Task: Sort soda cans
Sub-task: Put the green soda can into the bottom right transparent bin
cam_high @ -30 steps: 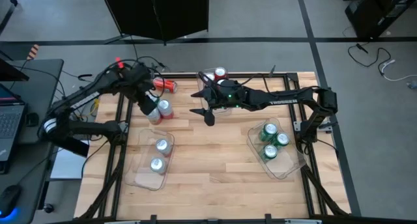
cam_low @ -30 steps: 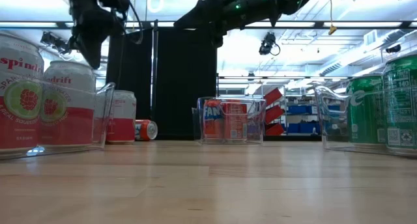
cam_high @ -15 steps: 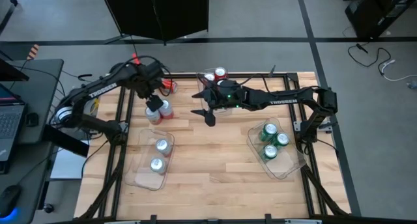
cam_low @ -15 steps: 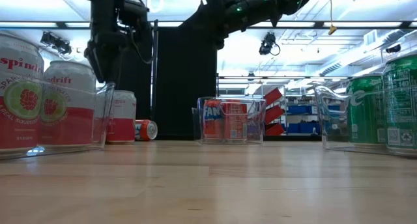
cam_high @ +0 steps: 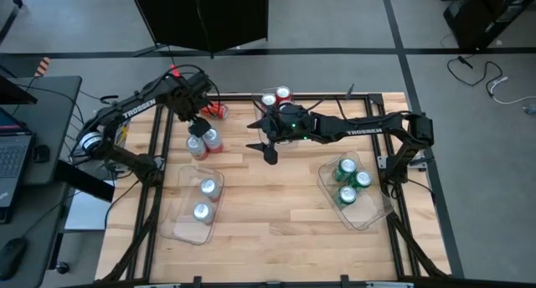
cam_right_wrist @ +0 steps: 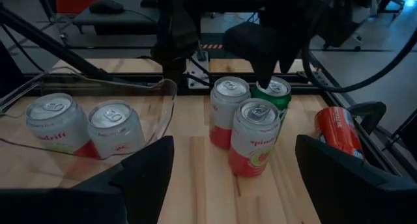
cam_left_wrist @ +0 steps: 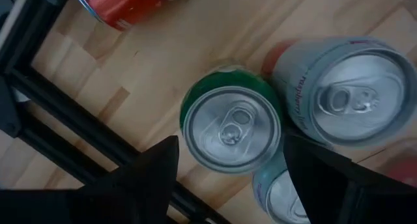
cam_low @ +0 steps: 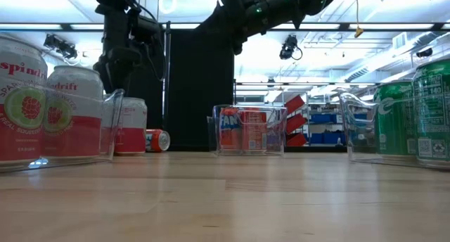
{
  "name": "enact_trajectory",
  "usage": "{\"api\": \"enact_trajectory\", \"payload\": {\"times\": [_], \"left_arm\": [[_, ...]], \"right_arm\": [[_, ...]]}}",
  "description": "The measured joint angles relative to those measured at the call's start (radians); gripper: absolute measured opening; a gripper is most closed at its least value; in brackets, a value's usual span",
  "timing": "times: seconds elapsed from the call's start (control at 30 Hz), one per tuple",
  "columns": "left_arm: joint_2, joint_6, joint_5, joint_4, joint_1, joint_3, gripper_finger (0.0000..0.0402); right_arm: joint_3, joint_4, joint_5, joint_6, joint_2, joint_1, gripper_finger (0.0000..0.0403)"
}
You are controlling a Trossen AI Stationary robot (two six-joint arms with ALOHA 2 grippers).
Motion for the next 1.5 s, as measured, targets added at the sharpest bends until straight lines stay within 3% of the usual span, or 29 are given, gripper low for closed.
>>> {"api": "enact_trajectory", "payload": {"times": [0.6,1.0,1.3,1.5], "left_arm": [[0.015,0.079,0.015,0.064,0.009,-0.062,0.0276],[0.017,0.107,-0.004,0.05,0.008,-0.051,0.0153],[0.022,0.084,-0.015,-0.031,0.01,0.094,0.0145],[0.021,0.064,-0.081,-0.052,0.009,0.11,0.0136]], "right_arm": [[0.0,-0.001,0.0,0.0,0.0,0.009,0.0309],[0.0,-0.001,0.0,-0.001,0.001,0.009,0.03],[0.0,0.002,0.0,-0.008,0.001,0.009,0.0309],[0.0,0.002,0.001,-0.007,0.001,0.009,0.0307]]}}
